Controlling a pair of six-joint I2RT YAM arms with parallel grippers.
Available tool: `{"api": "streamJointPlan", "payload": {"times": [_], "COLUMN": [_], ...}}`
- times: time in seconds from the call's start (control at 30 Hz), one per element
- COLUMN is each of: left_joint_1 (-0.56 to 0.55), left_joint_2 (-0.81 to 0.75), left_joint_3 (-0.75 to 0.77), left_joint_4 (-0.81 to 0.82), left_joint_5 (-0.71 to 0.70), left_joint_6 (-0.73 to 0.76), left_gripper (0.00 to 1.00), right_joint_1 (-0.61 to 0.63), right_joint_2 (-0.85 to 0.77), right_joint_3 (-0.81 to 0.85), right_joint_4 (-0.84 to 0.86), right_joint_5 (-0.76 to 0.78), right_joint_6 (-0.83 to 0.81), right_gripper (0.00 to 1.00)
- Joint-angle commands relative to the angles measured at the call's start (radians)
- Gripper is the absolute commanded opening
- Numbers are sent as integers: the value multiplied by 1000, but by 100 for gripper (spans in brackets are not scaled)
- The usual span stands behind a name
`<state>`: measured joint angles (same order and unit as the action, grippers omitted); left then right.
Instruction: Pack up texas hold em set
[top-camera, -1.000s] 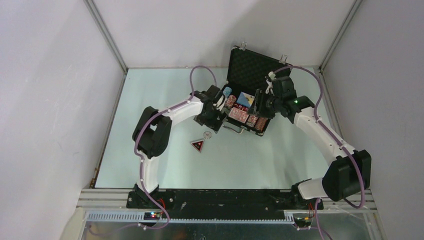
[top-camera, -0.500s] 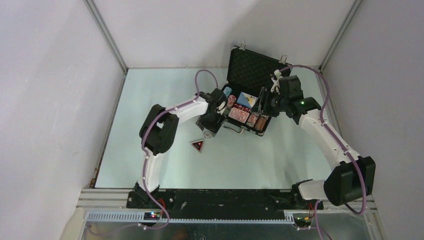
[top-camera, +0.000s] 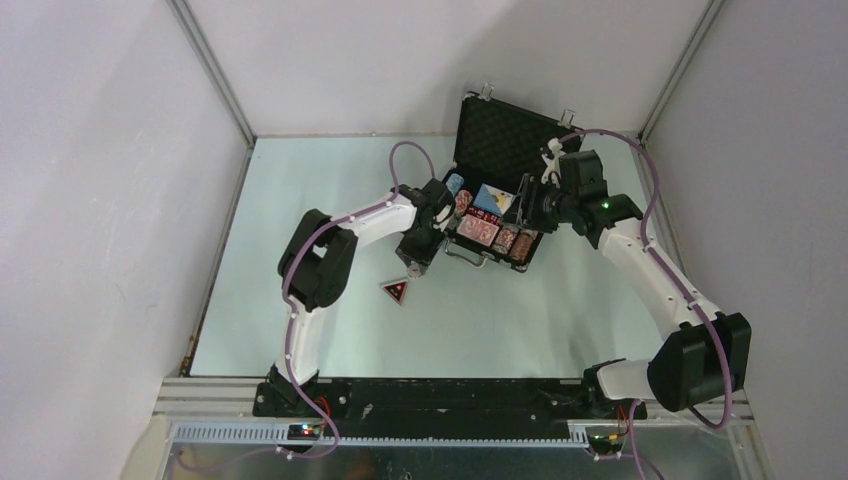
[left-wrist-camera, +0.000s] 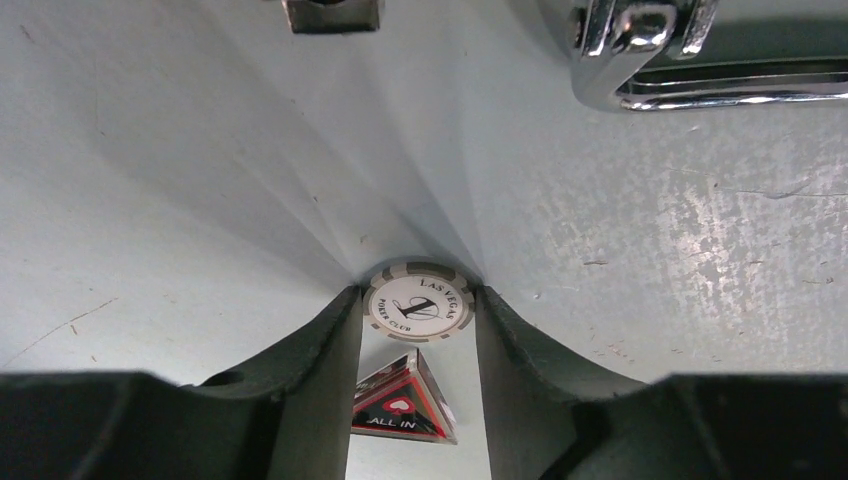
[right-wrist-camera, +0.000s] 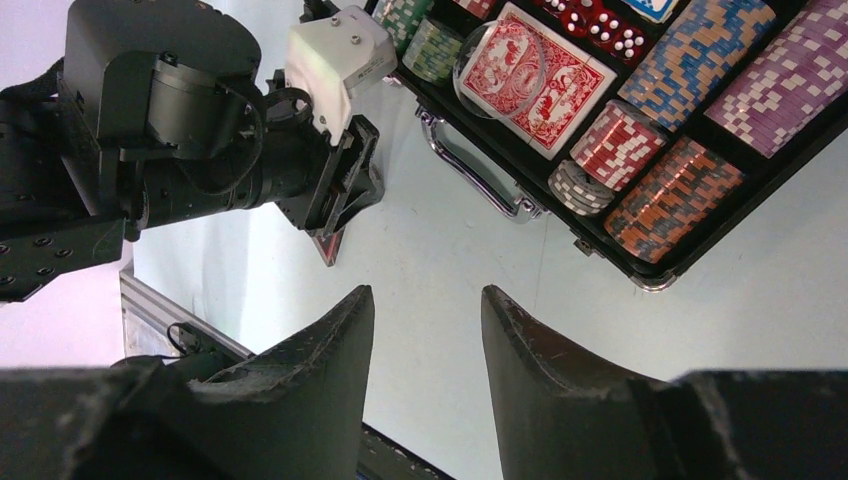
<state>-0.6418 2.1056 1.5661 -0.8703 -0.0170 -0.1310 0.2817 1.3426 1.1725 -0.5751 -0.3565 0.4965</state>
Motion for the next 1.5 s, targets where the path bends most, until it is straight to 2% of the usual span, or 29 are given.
{"api": "streamJointPlan", "payload": {"times": [0.0, 0.2, 0.4, 0.63, 0.9, 1.1, 1.47], "left_joint_1": [1, 1, -1, -19, -104, -134, -153], "left_joint_2": [13, -22, -140, -288, -476, -492, -468], "left_joint_3": [-32, -31, -46, -139, -252, -264, -237], "left_joint_4": [-41, -31, 32, 151, 320, 362, 371], "left_joint_5": [-47, -69, -14, 108, 221, 287, 287], "left_joint_6": [12, 13, 45, 76, 121, 119, 122], "left_gripper": [45, 39, 32, 32, 34, 34, 35], "right_joint_1": [-6, -6, -10, -8, 49, 103, 116], "right_joint_2": [1, 16, 123, 205, 326, 385, 409], "right_joint_3": [5, 4, 4, 6, 51, 85, 87], "right_joint_4": [43, 44, 27, 61, 62, 46, 65], "right_joint_5": [-23, -30, -147, -240, -399, -456, -503], "right_joint_6": [-4, -2, 25, 53, 79, 77, 82], "right_gripper": [46, 46, 45, 45, 42, 41, 38]}}
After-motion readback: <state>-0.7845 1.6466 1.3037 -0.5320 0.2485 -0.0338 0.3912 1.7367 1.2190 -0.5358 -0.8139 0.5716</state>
